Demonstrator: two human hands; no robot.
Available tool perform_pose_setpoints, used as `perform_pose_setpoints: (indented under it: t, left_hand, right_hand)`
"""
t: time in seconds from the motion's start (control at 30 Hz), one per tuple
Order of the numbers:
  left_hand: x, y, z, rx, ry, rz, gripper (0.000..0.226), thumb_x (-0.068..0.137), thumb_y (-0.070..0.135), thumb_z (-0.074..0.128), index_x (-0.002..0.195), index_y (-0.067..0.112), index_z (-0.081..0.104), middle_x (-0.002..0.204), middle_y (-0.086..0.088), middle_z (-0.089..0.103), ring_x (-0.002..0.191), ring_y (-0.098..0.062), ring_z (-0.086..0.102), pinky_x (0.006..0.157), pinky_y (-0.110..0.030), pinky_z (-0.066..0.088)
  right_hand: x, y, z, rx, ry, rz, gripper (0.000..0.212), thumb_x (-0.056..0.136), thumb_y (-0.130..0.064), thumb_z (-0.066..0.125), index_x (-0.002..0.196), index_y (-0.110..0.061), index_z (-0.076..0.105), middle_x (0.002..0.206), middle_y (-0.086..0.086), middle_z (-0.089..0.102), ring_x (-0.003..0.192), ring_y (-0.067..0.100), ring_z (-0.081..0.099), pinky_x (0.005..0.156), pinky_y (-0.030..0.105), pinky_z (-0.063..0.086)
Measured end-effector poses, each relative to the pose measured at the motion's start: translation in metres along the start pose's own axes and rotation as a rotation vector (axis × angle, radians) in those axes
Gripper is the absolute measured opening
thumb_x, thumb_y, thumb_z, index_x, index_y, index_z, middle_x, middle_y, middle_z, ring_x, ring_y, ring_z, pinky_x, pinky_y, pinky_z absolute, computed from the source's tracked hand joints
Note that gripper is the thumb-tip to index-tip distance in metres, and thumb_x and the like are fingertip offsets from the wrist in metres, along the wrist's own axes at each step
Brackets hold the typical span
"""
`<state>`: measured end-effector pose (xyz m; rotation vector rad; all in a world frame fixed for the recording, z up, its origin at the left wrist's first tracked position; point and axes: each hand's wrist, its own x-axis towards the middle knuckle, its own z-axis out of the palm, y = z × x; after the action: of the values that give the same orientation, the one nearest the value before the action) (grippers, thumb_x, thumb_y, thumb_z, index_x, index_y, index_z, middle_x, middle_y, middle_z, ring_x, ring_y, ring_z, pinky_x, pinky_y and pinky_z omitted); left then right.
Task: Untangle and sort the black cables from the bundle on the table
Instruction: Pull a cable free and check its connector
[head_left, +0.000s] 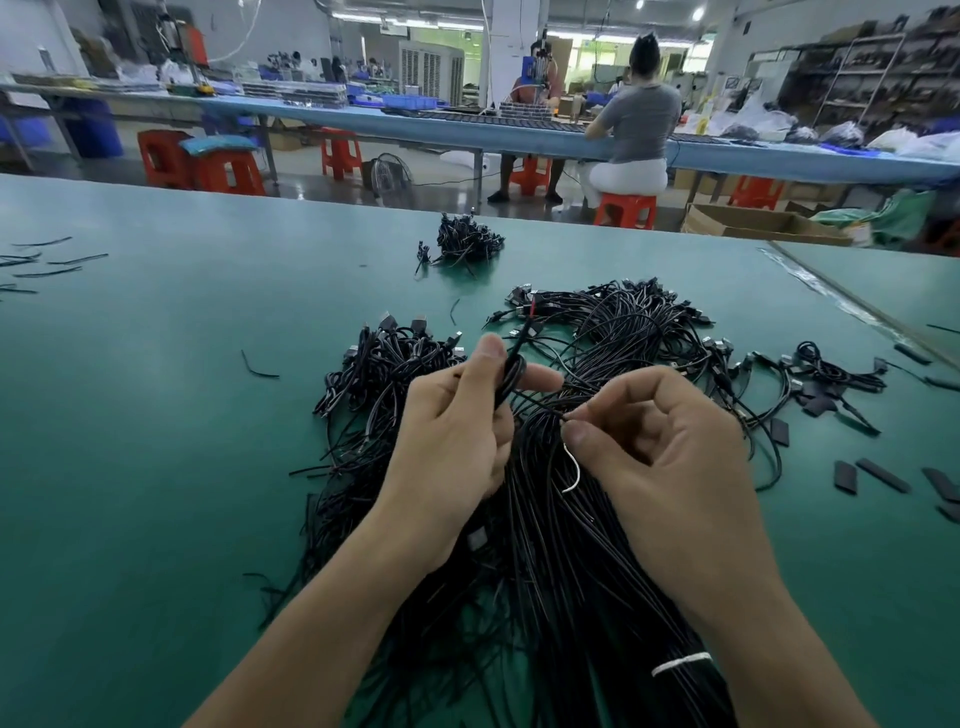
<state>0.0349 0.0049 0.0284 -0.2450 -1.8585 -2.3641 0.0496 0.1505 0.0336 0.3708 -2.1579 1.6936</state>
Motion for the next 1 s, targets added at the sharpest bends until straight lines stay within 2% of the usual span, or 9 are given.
perform_pose_setpoints:
  t: [0.17,0.3,0.4,0.47,0.63,0.73,0.87,0.93,1.0]
  left_hand:
    - [-0.002,0.0,0.004,0.047,-0.045,-0.013,0.045,0.103,0.046,0.043,0.089,0.023,0.079,0.044,0.008,0.029,0.037,-0.009,0.019,0.04,-0.016,0.02]
    - [0.0,-0.003,0.006,0.14,0.059,0.0,0.057,0.106,0.043,0.038,0.069,0.023,0.076,0.04,0.01,0.032,0.034,-0.007,0.023,0.039,-0.018,0.021]
    - [0.001,-0.006,0.003,0.33,0.086,0.008,0.068,0.106,0.043,0.04,0.045,0.014,0.053,0.04,0.009,0.032,0.035,-0.01,0.025,0.043,-0.024,0.023]
    - [0.0,-0.008,0.001,0.414,0.02,0.011,0.065,0.105,0.043,0.041,0.046,0.016,0.036,0.045,0.003,0.028,0.04,-0.013,0.022,0.047,-0.027,0.02]
    - [-0.005,-0.004,0.002,0.306,-0.193,-0.219,0.055,0.103,0.035,0.037,0.052,0.017,0.039,0.051,-0.002,0.026,0.041,-0.01,0.02,0.042,-0.019,0.019]
    - [-0.009,0.0,0.007,0.19,-0.279,-0.385,0.054,0.092,0.055,0.033,0.045,0.028,0.04,0.049,0.009,0.027,0.042,-0.009,0.019,0.041,-0.017,0.02]
    - [-0.01,0.001,0.005,0.135,-0.473,-0.443,0.066,0.071,0.089,0.03,0.054,0.027,0.043,0.06,0.006,0.025,0.049,-0.01,0.016,0.041,-0.02,0.016]
    - [-0.008,0.003,0.003,0.228,-0.543,-0.455,0.047,0.08,0.068,0.049,0.061,0.025,0.049,0.058,0.005,0.03,0.048,-0.009,0.022,0.044,-0.02,0.016]
    - [-0.007,0.004,-0.001,0.315,-0.662,-0.33,0.02,0.08,0.018,0.072,0.07,0.024,0.056,0.055,0.009,0.043,0.047,-0.004,0.037,0.046,-0.022,0.025]
  right_hand:
    - [-0.005,-0.007,0.007,-0.013,-0.12,-0.024,0.034,0.085,0.003,0.07,0.081,-0.027,0.054,0.092,-0.02,0.073,0.068,0.012,0.066,0.06,0.028,0.055]
    - [-0.008,-0.012,0.005,-0.109,-0.136,-0.12,0.032,0.087,0.0,0.069,0.083,-0.028,0.053,0.082,-0.022,0.068,0.076,-0.002,0.066,0.061,0.016,0.049]
    - [-0.01,-0.02,0.006,-0.292,-0.17,-0.304,0.029,0.087,-0.004,0.07,0.085,-0.027,0.051,0.08,-0.014,0.062,0.082,0.002,0.064,0.065,0.015,0.047]
    - [-0.01,-0.024,0.006,-0.451,-0.197,-0.435,0.026,0.087,-0.007,0.069,0.087,-0.026,0.05,0.078,-0.017,0.054,0.077,0.005,0.054,0.066,0.016,0.042]
    - [-0.009,-0.029,0.0,-0.554,-0.218,-0.521,0.008,0.085,-0.012,0.063,0.087,-0.019,0.061,0.085,-0.012,0.062,0.089,0.016,0.057,0.077,0.036,0.05]
    - [-0.006,-0.029,-0.003,-0.534,-0.194,-0.478,0.009,0.086,-0.01,0.063,0.089,-0.018,0.061,0.088,-0.012,0.063,0.092,0.015,0.056,0.08,0.033,0.048]
    - [-0.005,-0.024,-0.008,-0.498,-0.185,-0.352,0.021,0.089,-0.006,0.066,0.087,-0.024,0.056,0.08,-0.02,0.056,0.085,0.006,0.052,0.075,0.012,0.038]
    - [-0.003,-0.022,-0.013,-0.482,-0.202,-0.292,0.022,0.088,-0.007,0.066,0.088,-0.028,0.057,0.08,-0.019,0.057,0.082,0.006,0.056,0.071,0.012,0.039]
    - [-0.001,-0.021,-0.018,-0.488,-0.226,-0.271,0.024,0.087,-0.008,0.067,0.089,-0.03,0.059,0.083,-0.018,0.059,0.084,0.006,0.059,0.071,0.011,0.04]
